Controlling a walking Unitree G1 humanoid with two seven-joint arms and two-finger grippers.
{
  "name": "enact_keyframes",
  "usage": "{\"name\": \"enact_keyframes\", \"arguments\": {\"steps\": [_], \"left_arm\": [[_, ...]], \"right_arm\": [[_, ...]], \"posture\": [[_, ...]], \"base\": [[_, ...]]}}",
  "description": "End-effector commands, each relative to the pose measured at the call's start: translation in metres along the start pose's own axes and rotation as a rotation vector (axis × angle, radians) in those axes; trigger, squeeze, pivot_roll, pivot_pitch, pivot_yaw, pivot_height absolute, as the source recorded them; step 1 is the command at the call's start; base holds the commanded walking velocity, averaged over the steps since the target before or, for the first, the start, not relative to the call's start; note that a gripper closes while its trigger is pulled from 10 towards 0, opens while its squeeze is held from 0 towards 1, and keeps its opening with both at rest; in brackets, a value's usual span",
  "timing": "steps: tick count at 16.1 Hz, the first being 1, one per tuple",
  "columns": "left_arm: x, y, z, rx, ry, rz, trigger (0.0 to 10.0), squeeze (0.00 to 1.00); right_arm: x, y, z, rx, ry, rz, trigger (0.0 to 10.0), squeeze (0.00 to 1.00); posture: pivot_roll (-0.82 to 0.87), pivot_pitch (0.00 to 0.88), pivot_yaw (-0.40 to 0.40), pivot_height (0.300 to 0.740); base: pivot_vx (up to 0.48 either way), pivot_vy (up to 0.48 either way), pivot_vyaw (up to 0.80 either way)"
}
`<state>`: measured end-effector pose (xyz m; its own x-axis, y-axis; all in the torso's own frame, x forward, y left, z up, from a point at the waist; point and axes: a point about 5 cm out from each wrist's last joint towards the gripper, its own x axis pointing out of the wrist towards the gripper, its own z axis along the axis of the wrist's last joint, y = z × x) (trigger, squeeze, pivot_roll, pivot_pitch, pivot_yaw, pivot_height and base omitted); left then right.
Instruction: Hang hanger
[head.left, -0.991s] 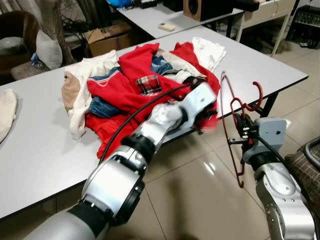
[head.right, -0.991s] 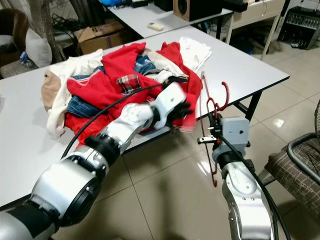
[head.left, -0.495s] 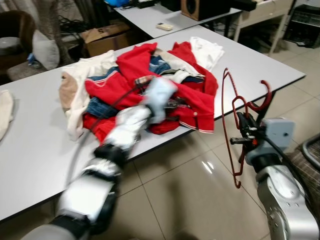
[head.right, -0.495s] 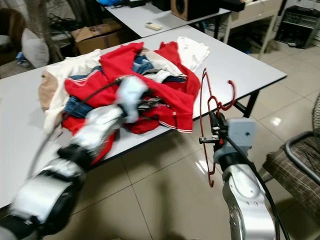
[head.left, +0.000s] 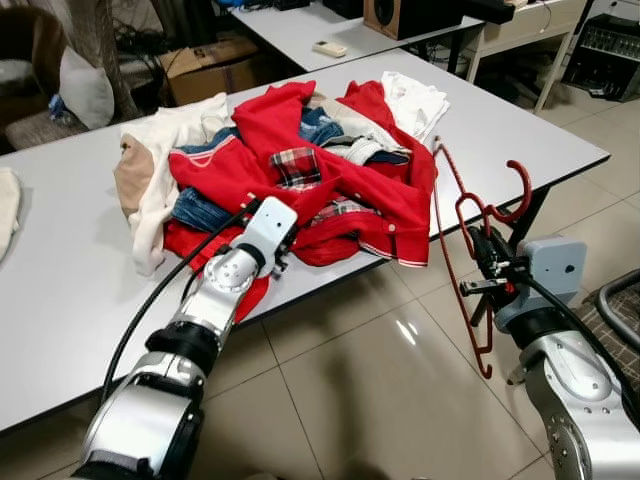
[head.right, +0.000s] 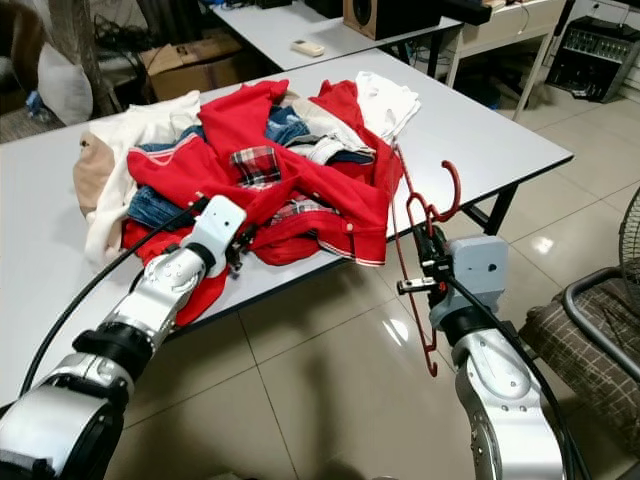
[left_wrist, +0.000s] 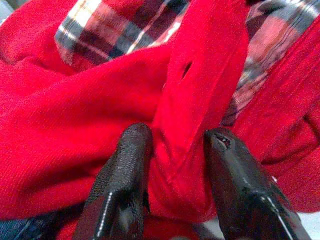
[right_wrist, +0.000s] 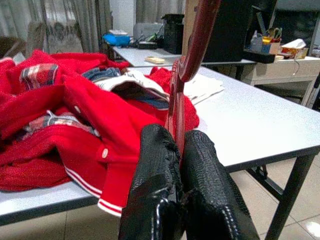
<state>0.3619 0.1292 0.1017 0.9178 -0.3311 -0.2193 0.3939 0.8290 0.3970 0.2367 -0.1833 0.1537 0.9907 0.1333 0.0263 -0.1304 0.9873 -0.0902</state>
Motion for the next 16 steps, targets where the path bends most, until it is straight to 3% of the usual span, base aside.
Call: {"name": "enact_keyframes", "arguments": {"steps": [1, 2, 3, 4, 5, 6, 9, 11, 13, 16], "left_arm": [[-0.003, 0.007, -0.004, 0.011, 0.019, 0.029, 10.0, 0.0], [-0.004, 0.007, -0.007, 0.015, 0.029, 0.028, 9.4, 0.0], [-0.006, 0.007, -0.012, 0.03, 0.049, 0.029, 6.9, 0.0], [-0.006, 0.007, -0.013, 0.029, 0.051, 0.038, 2.8, 0.0], [-0.006, 0.007, -0.013, 0.028, 0.051, 0.045, 2.8, 0.0], [-0.004, 0.008, -0.01, 0.023, 0.041, 0.054, 0.0, 0.0], [-0.002, 0.008, -0.003, 0.013, 0.019, 0.057, 0.0, 0.0], [-0.002, 0.01, 0.0, -0.002, 0.001, 0.06, 0.0, 0.0], [-0.003, 0.019, 0.009, -0.009, -0.049, 0.084, 0.0, 0.0], [-0.012, 0.033, 0.03, 0.019, -0.181, 0.105, 0.0, 0.0]], "right_arm": [[0.001, 0.007, 0.007, 0.03, -0.012, 0.067, 10.0, 0.0], [0.0, 0.008, 0.007, 0.031, -0.009, 0.077, 10.0, 0.0], [0.0, 0.009, 0.007, 0.028, -0.011, 0.08, 10.0, 0.0], [-0.001, 0.009, 0.008, 0.028, -0.014, 0.086, 10.0, 0.0], [-0.002, 0.01, 0.008, 0.03, -0.016, 0.092, 10.0, 0.0], [-0.003, 0.012, 0.008, 0.027, -0.024, 0.107, 10.0, 0.0], [-0.006, 0.015, 0.01, 0.04, -0.021, 0.154, 10.0, 0.0], [-0.012, 0.019, 0.013, 0.07, 0.007, 0.294, 10.0, 0.0], [-0.023, 0.027, 0.011, 0.05, 0.09, 0.461, 10.0, 0.0], [-0.03, 0.036, 0.005, -0.002, 0.161, 0.522, 10.0, 0.0]], "posture": [[-0.24, 0.0, 0.076, 0.74], [-0.24, 0.0, 0.076, 0.74], [-0.24, 0.0, 0.075, 0.74], [-0.24, 0.0, 0.076, 0.74], [-0.25, 0.0, 0.076, 0.74], [-0.25, 0.0, 0.079, 0.74], [-0.26, 0.0, 0.085, 0.74], [-0.26, 0.0, 0.091, 0.74], [-0.26, 0.0, 0.099, 0.74], [-0.24, 0.0, 0.1, 0.74]], "base": [[0.0, 0.0, 0.0], [0.0, 0.0, 0.0], [0.0, 0.0, 0.0], [0.0, 0.0, 0.0], [0.0, 0.0, 0.0], [0.0, 0.0, 0.0], [0.0, 0.0, 0.0], [0.0, 0.0, 0.0], [0.0, 0.0, 0.0], [0.0, 0.0, 0.0]]}}
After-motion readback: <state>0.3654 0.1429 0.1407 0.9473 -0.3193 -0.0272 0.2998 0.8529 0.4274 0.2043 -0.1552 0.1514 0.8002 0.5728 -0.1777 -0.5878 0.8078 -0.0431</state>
